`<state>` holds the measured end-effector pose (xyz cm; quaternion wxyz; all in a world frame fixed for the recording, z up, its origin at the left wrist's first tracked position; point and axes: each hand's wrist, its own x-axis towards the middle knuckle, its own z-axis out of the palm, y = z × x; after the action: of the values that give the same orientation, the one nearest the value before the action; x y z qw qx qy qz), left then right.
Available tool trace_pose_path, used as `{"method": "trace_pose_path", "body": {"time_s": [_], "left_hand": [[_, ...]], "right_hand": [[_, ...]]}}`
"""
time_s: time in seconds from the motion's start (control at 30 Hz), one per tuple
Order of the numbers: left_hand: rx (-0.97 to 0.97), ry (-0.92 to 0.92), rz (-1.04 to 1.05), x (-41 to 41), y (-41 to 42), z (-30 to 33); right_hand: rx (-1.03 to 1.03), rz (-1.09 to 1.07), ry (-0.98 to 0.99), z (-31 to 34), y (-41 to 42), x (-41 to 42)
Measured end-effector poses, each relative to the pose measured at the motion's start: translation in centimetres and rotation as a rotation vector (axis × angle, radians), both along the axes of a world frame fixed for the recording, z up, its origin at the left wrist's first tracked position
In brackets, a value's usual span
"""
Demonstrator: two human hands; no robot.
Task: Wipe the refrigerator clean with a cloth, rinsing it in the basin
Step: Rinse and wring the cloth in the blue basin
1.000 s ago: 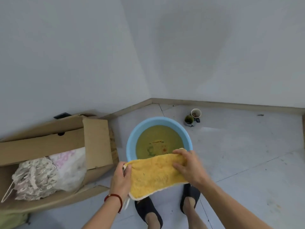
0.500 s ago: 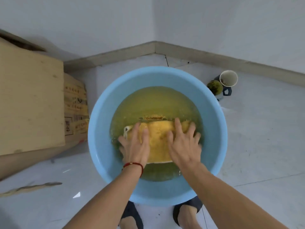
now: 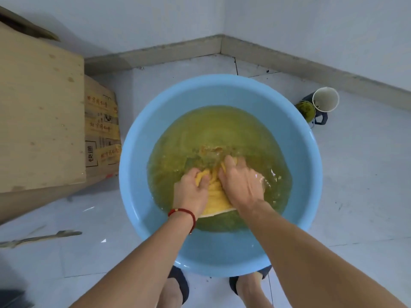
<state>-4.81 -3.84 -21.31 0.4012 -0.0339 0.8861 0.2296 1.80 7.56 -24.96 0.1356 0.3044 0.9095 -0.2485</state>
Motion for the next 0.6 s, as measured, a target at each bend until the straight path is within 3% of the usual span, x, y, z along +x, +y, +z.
{"method": "trace_pose_path", "body": {"time_s": [0.1,0.2,0.3,0.4,0.5,0.6], "left_hand": [[-0.012,-0.178,0.366,0.3,-0.3,0.0],[0.046,-0.366,0.669,1.0,0.7,-0.5],[0.058,-0.390,0.677,1.2,2.1,-0.6],[0.147,-0.356,0.705,0.7,2.6,-1.4],[0.121,-0.286,0.501,-0.3,2.9,0.7],[0.012,-0.188,0.307,-0.3,1.8,0.8]], "right_hand": [[0.200,-0.131,-0.130,0.9,-0.4,-0.3],[-0.171,-0.476,-0.170,1.7,-2.2,-1.0],[-0.655,-0.751,0.099,2.9,-3.3,-1.6],[-0.798,-0.836,0.222,3.7,-3.8,-1.7],[-0.621,-0.529,0.141,3.4,-2.0,-1.4],[-0.190,0.003,-0.036,2.2,-0.2,-1.9]]}}
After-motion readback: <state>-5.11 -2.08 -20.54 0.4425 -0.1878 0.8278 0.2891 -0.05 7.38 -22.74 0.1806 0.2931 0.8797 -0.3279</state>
